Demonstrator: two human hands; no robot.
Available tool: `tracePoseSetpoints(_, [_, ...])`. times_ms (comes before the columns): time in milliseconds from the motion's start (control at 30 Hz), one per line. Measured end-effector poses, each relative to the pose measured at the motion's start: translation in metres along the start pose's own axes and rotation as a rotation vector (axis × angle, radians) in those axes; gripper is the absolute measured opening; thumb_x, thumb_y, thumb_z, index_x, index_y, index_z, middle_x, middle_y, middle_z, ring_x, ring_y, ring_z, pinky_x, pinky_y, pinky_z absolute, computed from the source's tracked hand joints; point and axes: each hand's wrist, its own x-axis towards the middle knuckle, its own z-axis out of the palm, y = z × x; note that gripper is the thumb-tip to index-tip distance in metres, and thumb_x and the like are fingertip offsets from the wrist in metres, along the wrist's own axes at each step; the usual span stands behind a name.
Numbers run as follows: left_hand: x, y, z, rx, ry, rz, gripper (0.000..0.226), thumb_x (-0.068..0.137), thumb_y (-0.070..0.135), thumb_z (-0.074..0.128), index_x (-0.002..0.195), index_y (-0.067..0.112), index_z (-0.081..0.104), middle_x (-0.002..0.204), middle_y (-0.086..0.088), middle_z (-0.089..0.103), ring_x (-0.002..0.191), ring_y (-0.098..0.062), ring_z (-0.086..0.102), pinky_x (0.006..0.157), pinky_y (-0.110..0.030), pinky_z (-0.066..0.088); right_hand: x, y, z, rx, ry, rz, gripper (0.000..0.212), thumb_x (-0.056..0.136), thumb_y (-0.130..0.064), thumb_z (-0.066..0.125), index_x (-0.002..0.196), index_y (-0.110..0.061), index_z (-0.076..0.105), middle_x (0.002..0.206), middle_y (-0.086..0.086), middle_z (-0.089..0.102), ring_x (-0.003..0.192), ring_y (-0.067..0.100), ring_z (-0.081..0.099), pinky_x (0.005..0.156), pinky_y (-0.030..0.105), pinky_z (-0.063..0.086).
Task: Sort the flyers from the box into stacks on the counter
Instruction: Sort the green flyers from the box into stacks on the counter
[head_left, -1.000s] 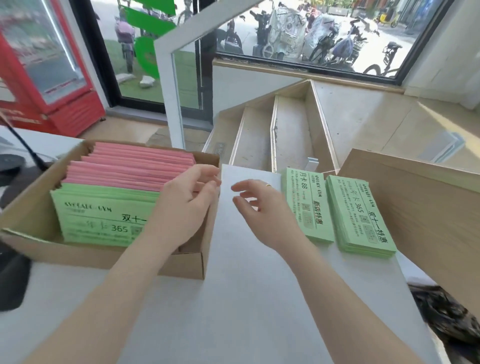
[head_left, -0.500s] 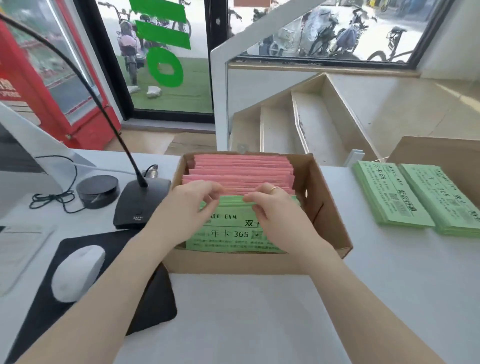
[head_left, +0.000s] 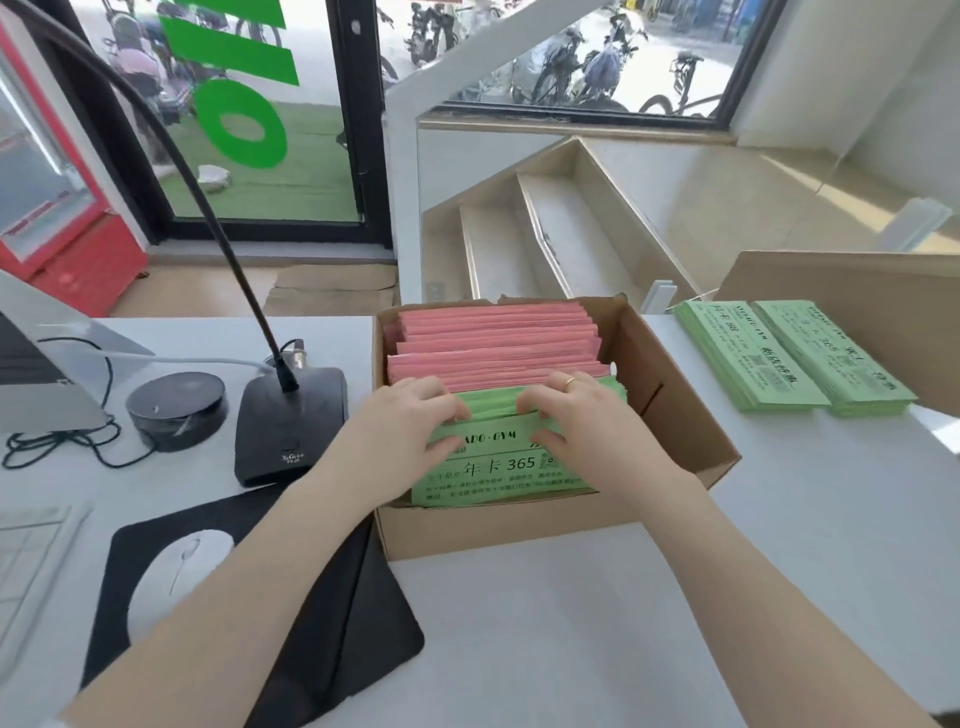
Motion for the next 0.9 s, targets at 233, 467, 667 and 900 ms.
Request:
tracePoseSetpoints(233, [0.000,0.003,0.002,0.009,-0.034,0.012,0.013,0.080,0.020,0.069,0.084,0.013,0.060,0.075,0.007,0.046,0.069,-0.016,0.045,0.063,-0.026,0.034,-0.002,-0.002,-0.003,-0.041,-0.007,0.000,0.012,0.084,-0.021,0.064,0.095,-0.015,0.062,0.096,-0.002,0.055,0.085,0.020,0.047,0.066,0.027,0.027])
tracePoseSetpoints(467, [-0.003,0.000,0.001,0.031,0.017,0.038,0.018,0.066,0.006,0.080,0.075,0.012,0.065,0.073,-0.002,0.059,0.065,-0.023,0.055,0.054,-0.035,0.049,-0.001,-0.003,0.004,-0.131,0.084,-0.046,0.031,0.057,-0.001,0.081,0.083,-0.013,0.067,0.076,0.003,0.064,0.065,0.027,0.060,0.050,0.027,0.042])
tracePoseSetpoints(667, [0.000,0.004,0.004,0.061,-0.031,-0.074,0.025,0.086,0.022,0.062,0.111,0.016,0.061,0.101,0.001,0.060,0.095,-0.020,0.057,0.078,-0.031,0.048,-0.003,0.001,0.000,-0.093,0.024,-0.029,0.026,0.088,-0.009,0.057,0.113,-0.015,0.060,0.112,0.000,0.056,0.096,0.022,0.052,0.058,0.029,0.040])
tracePoseSetpoints(900, [0.005,0.002,0.006,0.138,-0.086,-0.140,0.032,0.090,0.031,0.055,0.120,0.019,0.054,0.108,0.002,0.052,0.105,-0.017,0.047,0.087,-0.027,0.040,0.007,-0.005,0.003,-0.084,-0.092,0.088,0.034,0.089,-0.024,0.058,0.122,-0.019,0.050,0.119,0.000,0.042,0.109,0.017,0.043,0.069,0.026,0.035])
